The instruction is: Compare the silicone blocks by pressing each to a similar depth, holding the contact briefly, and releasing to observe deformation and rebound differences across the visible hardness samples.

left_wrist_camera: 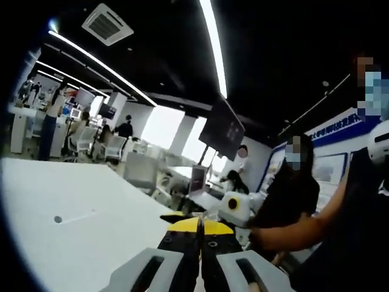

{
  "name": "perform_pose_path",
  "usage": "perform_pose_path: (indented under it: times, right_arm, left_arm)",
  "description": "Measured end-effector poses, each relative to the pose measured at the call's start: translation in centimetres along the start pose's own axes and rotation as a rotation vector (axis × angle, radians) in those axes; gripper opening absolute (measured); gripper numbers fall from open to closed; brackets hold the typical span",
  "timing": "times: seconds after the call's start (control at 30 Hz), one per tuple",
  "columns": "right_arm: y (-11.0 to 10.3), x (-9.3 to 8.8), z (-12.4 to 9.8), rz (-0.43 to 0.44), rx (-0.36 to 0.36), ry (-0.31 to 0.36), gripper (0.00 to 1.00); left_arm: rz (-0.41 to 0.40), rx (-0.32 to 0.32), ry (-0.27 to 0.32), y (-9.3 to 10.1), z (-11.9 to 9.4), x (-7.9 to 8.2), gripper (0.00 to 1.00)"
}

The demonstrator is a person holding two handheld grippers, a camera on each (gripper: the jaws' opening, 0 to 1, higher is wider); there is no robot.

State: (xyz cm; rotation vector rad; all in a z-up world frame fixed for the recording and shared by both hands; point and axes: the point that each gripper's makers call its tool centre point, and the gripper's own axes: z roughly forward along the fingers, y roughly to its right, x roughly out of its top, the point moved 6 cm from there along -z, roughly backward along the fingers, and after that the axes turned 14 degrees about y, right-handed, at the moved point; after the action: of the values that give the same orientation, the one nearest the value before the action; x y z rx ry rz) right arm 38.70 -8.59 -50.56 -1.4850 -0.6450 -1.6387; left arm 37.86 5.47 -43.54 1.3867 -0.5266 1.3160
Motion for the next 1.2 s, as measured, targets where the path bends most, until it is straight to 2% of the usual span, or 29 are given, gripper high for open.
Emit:
perform_pose_path:
  times: [0.23, 0.5, 0.6, 0.67, 0.77, 0.83, 0.97, 1.2]
  right_arm:
    - [1.0, 1.1, -1.0, -0.013, -0.039, 0.019, 0.96]
    - [1.9, 1.1, -2.9, -0.009, -0.099, 0.015, 0.96]
    - [2.2, 0.8, -4.3, -0.112, -0.128, -0.001, 0.96]
    - [2.2, 0.4, -5.2, -0.082, -0.138, -0.002, 0.96]
    - [2.3, -0.1, -6.5, -0.096, -0.167, -0.009, 0.96]
    - [2.5, -0.6, -7.3, -0.085, -0.182, -0.009, 0.96]
    - [2.7, -1.7, -8.4, -0.064, -0.217, -0.027, 0.96]
    - [2.9, -3.4, -10.2, -0.091, -0.251, -0.088, 0.96]
  left_arm:
    - [-0.015, -0.012, 0.024, 0.1, 0.4, 0.6, 0.00]
    - [-0.035, 0.015, 0.027, -0.2, 1.1, 0.2, 0.00]
    - [-0.050, 0.046, 0.032, -0.8, 1.2, -0.6, 0.00]
    - [-0.059, 0.066, 0.036, -1.4, 1.1, -1.1, 0.00]
    - [-0.113, 0.110, 0.068, -2.3, 1.0, -2.0, 0.00]
    - [-0.134, 0.114, 0.083, -2.6, 0.9, -2.4, 0.00]
    - [-0.135, 0.151, 0.076, -3.0, 0.8, -3.9, 0.00]
    - [-0.177, 0.184, 0.052, -4.2, 0.6, -6.9, 0.00]
